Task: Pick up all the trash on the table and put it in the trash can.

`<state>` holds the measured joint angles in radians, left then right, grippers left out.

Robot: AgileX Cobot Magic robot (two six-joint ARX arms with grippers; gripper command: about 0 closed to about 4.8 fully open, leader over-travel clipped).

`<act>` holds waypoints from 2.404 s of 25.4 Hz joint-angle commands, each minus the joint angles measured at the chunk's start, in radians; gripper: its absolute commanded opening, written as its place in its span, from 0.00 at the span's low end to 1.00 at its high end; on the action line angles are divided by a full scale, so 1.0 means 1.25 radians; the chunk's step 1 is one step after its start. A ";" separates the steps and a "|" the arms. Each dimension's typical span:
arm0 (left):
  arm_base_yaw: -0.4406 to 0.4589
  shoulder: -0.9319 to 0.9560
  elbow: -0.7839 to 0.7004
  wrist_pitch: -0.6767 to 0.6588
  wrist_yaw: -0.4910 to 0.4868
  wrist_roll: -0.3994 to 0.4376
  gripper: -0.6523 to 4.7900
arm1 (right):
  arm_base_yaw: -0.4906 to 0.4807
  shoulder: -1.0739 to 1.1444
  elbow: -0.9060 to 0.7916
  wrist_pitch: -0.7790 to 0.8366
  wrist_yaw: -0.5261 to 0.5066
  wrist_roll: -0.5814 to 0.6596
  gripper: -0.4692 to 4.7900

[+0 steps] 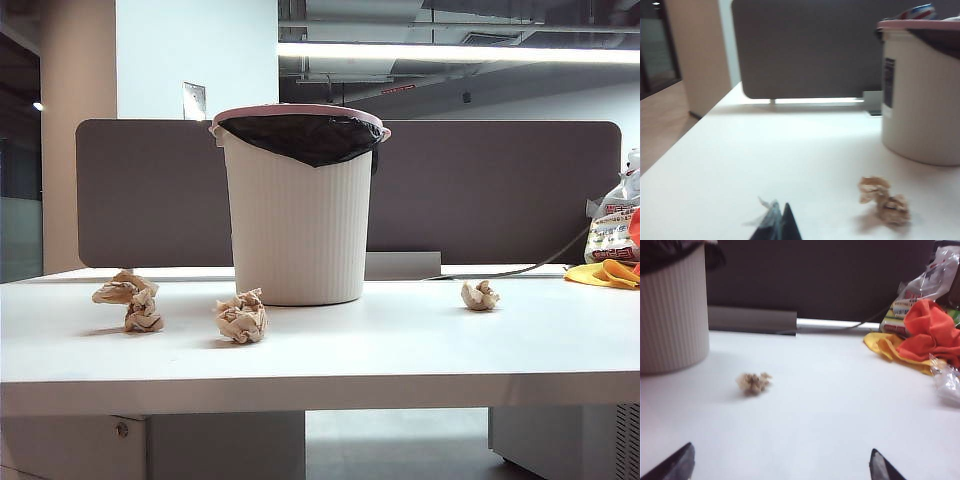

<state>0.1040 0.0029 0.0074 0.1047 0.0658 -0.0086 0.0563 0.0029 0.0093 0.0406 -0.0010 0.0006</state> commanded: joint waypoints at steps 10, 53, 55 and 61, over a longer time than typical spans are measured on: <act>0.000 0.000 0.001 -0.038 -0.013 -0.009 0.11 | 0.004 0.000 -0.001 0.026 -0.037 0.085 1.00; -0.204 0.674 0.621 -0.282 0.068 0.013 0.11 | 0.440 0.938 0.835 -0.088 -0.219 -0.001 0.08; -0.224 0.733 0.621 -0.256 0.040 0.019 0.11 | 0.455 0.959 0.835 -0.079 -0.217 0.000 0.08; -0.230 0.935 0.621 -0.158 0.034 -0.002 0.11 | 0.460 0.983 0.835 -0.033 -0.227 0.005 0.08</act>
<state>-0.1818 1.1221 0.7776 -0.1482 0.1093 0.0055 0.6289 1.2331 1.0473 -0.0433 -0.2749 0.0059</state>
